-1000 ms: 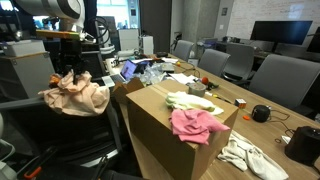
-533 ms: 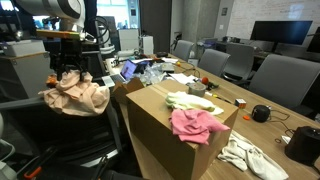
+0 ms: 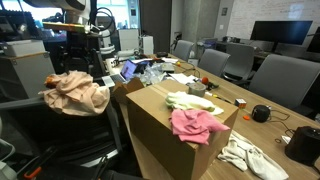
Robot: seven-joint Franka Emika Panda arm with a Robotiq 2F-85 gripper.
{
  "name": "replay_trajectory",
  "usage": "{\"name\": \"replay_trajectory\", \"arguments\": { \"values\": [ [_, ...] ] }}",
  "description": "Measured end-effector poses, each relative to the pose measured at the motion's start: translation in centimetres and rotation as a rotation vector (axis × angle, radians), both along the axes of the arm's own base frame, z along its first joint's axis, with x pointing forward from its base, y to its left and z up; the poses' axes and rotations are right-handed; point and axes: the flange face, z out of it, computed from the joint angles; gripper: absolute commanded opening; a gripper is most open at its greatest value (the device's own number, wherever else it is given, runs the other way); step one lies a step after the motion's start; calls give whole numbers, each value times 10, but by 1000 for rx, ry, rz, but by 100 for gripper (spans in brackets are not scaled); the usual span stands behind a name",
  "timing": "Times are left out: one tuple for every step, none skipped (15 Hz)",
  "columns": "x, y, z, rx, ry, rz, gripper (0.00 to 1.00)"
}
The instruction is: Put the salmon colored shirt on to the chair.
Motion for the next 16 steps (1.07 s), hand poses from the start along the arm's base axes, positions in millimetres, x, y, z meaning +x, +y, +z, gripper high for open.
{"name": "replay_trajectory", "arguments": {
  "values": [
    [4,-7,9,3,-20,-17,100],
    [8,-16,18,6,-41,-38,100],
    [12,-27,28,10,-63,-61,100],
    [16,-39,39,14,-84,-88,100],
    [19,-52,48,16,-105,-119,100],
    [20,-65,56,18,-122,-149,100],
    [21,-79,63,19,-136,-181,100],
    [21,-94,68,20,-146,-214,100],
    [20,-108,72,19,-152,-247,100],
    [19,-121,74,18,-154,-279,100],
    [17,-133,75,17,-154,-310,100],
    [14,-143,75,15,-152,-338,100],
    [11,-153,74,13,-149,-363,100],
    [8,-160,72,12,-144,-386,100],
    [3,-168,70,11,-136,-406,100],
    [-2,-174,68,11,-126,-423,100]
  ]
}}
